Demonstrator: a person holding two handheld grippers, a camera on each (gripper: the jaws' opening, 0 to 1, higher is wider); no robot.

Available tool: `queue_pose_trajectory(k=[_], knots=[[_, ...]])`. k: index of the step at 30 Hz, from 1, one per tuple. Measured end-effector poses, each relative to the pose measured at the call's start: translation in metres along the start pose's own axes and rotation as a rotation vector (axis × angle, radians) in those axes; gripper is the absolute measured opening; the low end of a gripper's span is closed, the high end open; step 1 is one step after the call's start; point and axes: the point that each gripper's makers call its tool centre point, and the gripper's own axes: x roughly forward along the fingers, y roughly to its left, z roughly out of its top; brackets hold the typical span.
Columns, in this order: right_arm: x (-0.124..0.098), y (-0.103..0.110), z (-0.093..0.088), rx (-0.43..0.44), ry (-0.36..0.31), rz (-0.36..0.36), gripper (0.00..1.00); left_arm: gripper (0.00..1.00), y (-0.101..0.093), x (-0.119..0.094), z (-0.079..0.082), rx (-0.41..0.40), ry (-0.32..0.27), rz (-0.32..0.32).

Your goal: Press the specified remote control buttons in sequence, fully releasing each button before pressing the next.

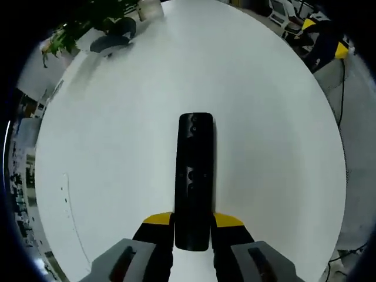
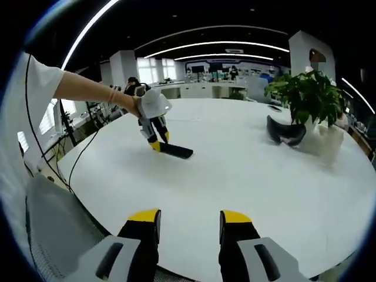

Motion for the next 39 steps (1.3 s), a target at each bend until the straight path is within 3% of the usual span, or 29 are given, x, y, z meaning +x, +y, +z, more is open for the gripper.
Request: queue_pose_trajectory(k=[12, 14, 19, 21, 32, 39], knots=[[0.002, -0.003, 0.012, 0.032, -0.039, 0.025, 0.37, 0.22, -0.036, -0.004, -0.003, -0.090, -0.025, 0.025], [0.002, -0.002, 0.017, 0.058, -0.066, 0.040, 0.36, 0.22, -0.044, -0.005, -0.004, -0.107, -0.034, 0.024], [-0.003, 0.008, 0.042, 0.226, -0.205, 0.134, 0.36, 0.22, -0.067, -0.006, -0.004, -0.128, -0.051, 0.020], [-0.003, 0.008, 0.045, 0.250, -0.222, 0.143, 0.33, 0.22, -0.077, -0.007, -0.004, -0.126, -0.057, 0.022], [0.007, 0.030, 0.042, 0.250, -0.205, 0.205, 0.32, 0.22, -0.123, -0.010, -0.004, -0.115, -0.058, 0.034], [0.011, 0.047, 0.034, 0.235, -0.168, 0.235, 0.24, 0.22, -0.147, -0.012, -0.004, -0.146, -0.091, 0.037]])
